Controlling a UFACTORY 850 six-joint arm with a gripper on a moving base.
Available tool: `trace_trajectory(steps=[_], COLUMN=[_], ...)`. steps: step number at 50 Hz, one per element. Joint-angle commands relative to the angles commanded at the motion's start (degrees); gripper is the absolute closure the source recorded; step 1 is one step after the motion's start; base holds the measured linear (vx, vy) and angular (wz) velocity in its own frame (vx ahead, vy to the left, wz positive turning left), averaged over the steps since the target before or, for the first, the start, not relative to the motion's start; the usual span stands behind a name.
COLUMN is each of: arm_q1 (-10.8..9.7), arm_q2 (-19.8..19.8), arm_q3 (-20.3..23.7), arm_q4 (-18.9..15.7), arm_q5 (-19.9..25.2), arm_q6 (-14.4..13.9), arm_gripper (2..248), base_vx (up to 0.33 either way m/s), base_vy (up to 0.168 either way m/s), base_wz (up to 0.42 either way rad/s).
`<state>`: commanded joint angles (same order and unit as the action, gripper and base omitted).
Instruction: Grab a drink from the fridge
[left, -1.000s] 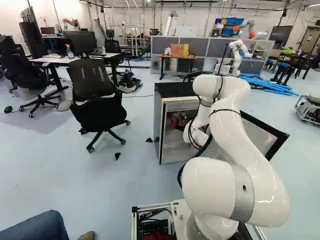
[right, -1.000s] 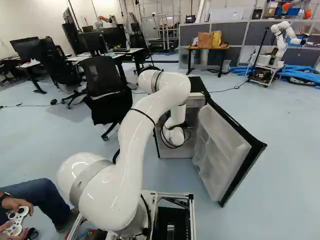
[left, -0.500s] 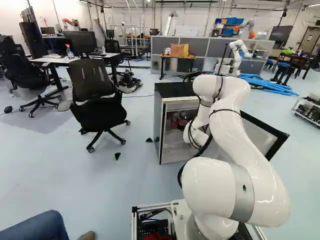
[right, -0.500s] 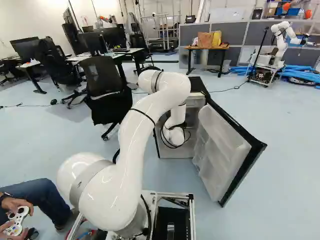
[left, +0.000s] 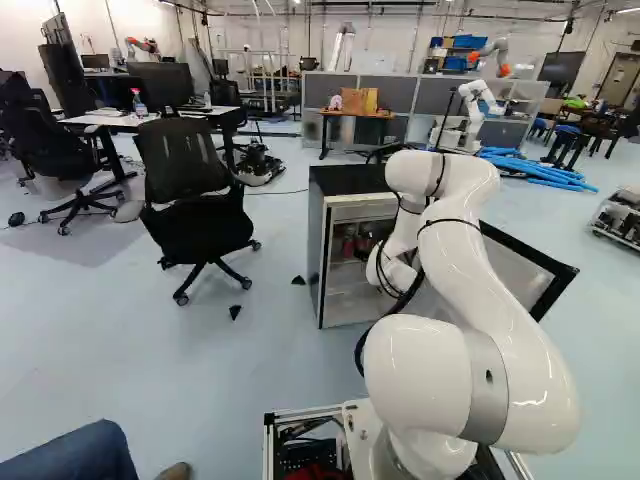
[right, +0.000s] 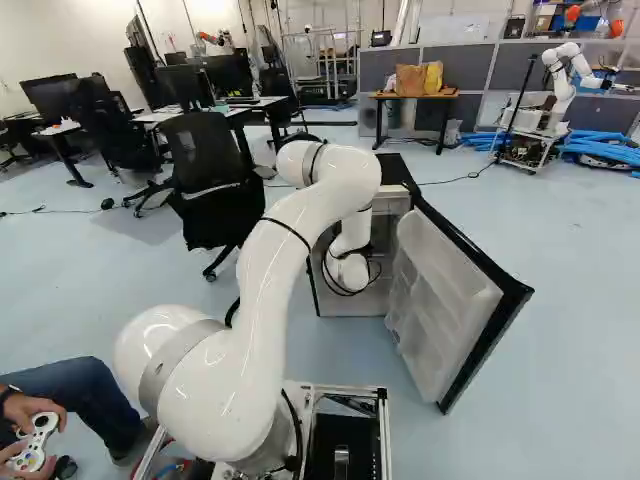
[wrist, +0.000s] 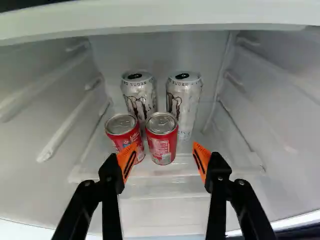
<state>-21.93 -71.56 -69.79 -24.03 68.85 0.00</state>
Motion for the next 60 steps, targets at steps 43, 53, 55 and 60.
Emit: trace_trajectory(steps=[43,53,55,60], arm_q1=[0.84,1.36,1.49,1.70], arm_q2=[-2.52,-2.99,-3.10,-3.43], arm_q3=[-4.85,-5.75,-5.95,-6.58], arm_q4=[0.00,0.00,0.00,0.00], arm_q5=[-0.49,-1.00,-1.11,-1.40], arm_q6=[0.00,0.00,0.00,0.00], arm_gripper=[81,81,81,81], base_vx=[0.000,0.000,0.000,0.000], base_vy=[0.000,0.000,0.000,0.000], base_wz=[0.000,0.000,0.000,0.000])
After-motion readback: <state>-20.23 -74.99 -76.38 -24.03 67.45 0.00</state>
